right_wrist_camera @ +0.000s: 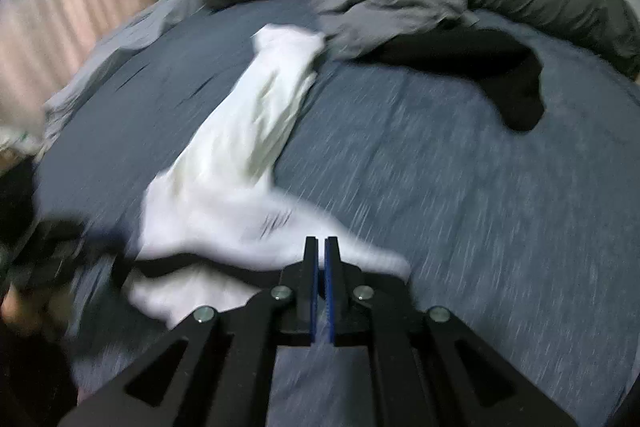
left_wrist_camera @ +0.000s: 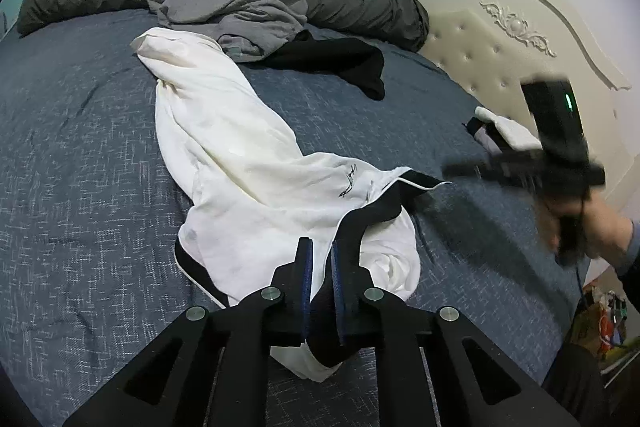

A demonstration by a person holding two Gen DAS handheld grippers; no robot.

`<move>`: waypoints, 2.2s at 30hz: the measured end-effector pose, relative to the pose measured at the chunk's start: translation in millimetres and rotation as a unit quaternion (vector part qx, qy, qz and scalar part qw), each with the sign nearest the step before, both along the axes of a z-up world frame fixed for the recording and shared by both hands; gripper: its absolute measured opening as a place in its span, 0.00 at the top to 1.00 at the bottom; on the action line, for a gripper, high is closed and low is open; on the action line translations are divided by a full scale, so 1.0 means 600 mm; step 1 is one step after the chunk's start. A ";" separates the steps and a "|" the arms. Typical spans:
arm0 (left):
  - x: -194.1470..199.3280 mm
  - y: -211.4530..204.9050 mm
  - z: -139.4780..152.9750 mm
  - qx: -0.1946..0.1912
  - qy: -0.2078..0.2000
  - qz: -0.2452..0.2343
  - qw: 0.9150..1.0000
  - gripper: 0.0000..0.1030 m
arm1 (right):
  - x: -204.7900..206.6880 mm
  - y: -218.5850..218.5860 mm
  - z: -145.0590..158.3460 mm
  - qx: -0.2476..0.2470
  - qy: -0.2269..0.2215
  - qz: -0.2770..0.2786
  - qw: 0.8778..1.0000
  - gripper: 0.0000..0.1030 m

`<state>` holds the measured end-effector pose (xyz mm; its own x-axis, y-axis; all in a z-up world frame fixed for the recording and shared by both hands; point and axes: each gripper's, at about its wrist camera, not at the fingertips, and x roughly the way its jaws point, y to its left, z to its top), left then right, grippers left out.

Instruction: Fold clothes

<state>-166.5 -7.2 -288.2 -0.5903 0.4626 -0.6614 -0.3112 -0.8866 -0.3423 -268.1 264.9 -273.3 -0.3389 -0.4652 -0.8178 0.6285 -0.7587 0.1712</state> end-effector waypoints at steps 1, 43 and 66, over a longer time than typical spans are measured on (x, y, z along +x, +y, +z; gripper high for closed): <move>0.000 0.000 0.000 0.000 0.000 0.000 1.000 0.90 | 0.015 0.003 -0.011 0.015 -0.009 0.014 1.000 0.97; -0.006 0.004 -0.021 -0.005 -0.023 -0.017 1.000 0.51 | -0.122 -0.044 -0.082 0.130 0.028 -0.006 0.991 0.44; -0.016 -0.018 -0.033 -0.023 -0.036 -0.012 0.999 0.95 | -0.126 0.060 -0.060 -0.085 -0.095 -0.074 0.989 0.99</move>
